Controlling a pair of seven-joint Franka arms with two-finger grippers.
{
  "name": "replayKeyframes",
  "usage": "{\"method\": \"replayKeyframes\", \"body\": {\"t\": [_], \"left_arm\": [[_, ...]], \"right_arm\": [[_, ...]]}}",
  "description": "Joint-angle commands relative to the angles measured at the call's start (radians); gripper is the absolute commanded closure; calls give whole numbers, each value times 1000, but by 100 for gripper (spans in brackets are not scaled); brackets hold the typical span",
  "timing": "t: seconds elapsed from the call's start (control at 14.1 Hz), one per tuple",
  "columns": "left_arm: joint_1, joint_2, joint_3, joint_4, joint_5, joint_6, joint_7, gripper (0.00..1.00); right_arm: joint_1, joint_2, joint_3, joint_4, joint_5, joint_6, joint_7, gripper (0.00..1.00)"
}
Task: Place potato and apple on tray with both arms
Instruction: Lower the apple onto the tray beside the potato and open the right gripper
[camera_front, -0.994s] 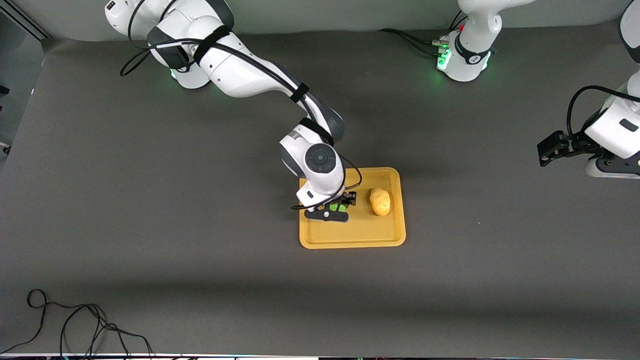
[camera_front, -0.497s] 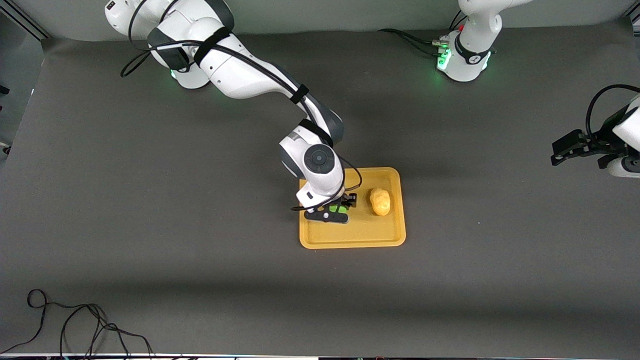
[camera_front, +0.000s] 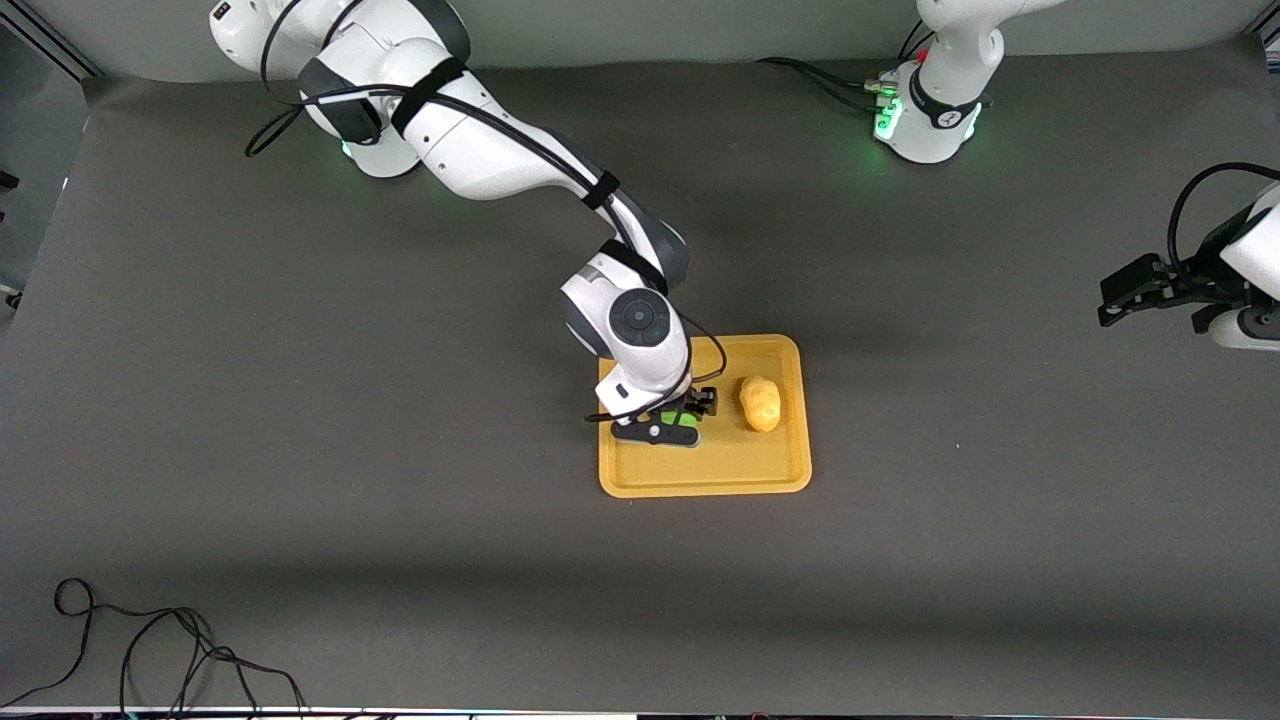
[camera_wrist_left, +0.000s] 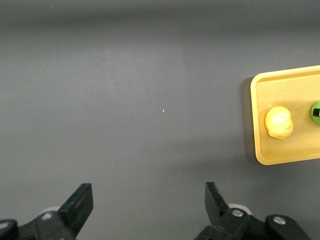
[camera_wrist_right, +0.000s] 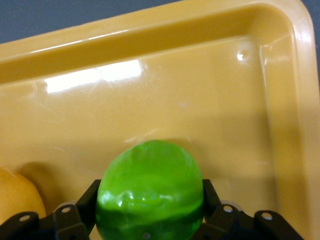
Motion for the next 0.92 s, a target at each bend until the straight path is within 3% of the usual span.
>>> {"method": "replayKeyframes", "body": {"t": [0.0,0.28,0.5,0.85], "left_arm": [[-7,-32,2,-26,-4,-11,-12,0],[-7,-27,2,-23,-8,4,-30,0],[-7,-22,0,-11,-12,-9,-30,0],[-12,-27,-5,3,-18,-9,-16,0]], "right_arm": [[8,9,2,24,-9,4,29,0],[2,-37,4,24,-5,-22,29,0],[-14,-119,-2,18,-2,-117,23,0],[-142,-426,-1,-166,21,-282,-86,0]]}}
